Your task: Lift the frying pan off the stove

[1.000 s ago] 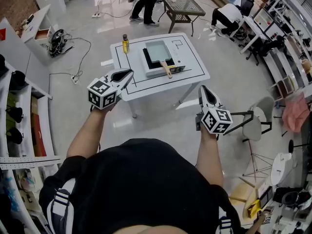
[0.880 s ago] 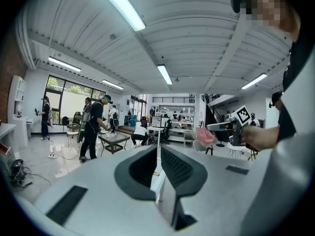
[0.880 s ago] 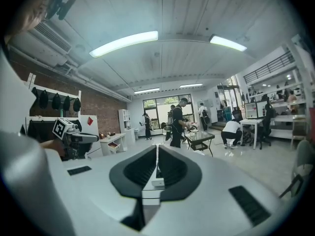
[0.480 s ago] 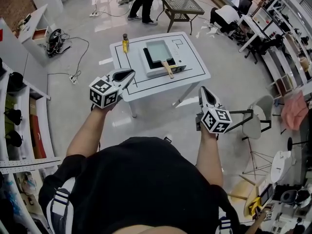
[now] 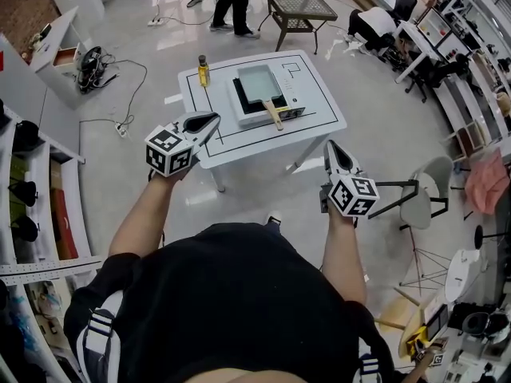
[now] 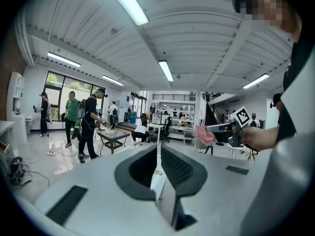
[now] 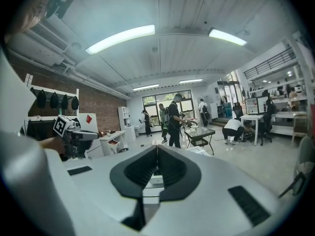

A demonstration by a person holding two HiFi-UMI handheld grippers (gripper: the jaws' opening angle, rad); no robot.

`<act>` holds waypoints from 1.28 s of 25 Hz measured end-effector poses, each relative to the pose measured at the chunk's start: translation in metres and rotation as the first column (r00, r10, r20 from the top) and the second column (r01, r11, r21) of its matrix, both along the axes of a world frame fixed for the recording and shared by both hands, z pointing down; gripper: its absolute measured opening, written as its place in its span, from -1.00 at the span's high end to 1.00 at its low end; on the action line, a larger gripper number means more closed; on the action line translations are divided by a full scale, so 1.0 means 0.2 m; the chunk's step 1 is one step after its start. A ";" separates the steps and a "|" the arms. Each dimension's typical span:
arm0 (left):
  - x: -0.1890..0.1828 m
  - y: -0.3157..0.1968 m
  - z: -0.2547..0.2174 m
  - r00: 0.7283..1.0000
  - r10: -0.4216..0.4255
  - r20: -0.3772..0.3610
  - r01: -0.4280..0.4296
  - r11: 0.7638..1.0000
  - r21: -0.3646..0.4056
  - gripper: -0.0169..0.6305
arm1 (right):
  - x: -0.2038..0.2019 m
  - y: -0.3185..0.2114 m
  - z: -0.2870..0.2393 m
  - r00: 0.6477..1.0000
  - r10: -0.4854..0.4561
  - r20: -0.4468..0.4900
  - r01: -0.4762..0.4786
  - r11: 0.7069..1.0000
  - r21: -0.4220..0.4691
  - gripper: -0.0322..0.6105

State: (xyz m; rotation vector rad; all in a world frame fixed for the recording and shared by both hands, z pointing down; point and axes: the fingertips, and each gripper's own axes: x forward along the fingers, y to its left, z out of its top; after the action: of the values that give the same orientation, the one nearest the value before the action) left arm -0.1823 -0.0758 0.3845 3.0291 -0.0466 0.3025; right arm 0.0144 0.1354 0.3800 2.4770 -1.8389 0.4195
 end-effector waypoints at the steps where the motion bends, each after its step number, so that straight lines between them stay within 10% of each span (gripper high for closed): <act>1: 0.02 0.00 0.01 1.000 -0.003 0.003 0.003 1.000 0.000 0.85 | 0.02 -0.01 0.01 1.000 -0.003 0.004 0.003 1.000 -0.001 0.88; 32: 0.57 -0.13 0.17 0.989 -0.139 0.051 0.141 0.989 -0.039 0.85 | 0.65 -0.31 0.21 0.983 -0.177 0.046 0.179 0.982 -0.054 0.88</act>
State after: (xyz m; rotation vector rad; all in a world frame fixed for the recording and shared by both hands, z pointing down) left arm -0.0678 -0.1019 0.4176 2.9566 -0.2527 0.3587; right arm 0.1447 0.0743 0.4212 2.2589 -2.0116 0.5106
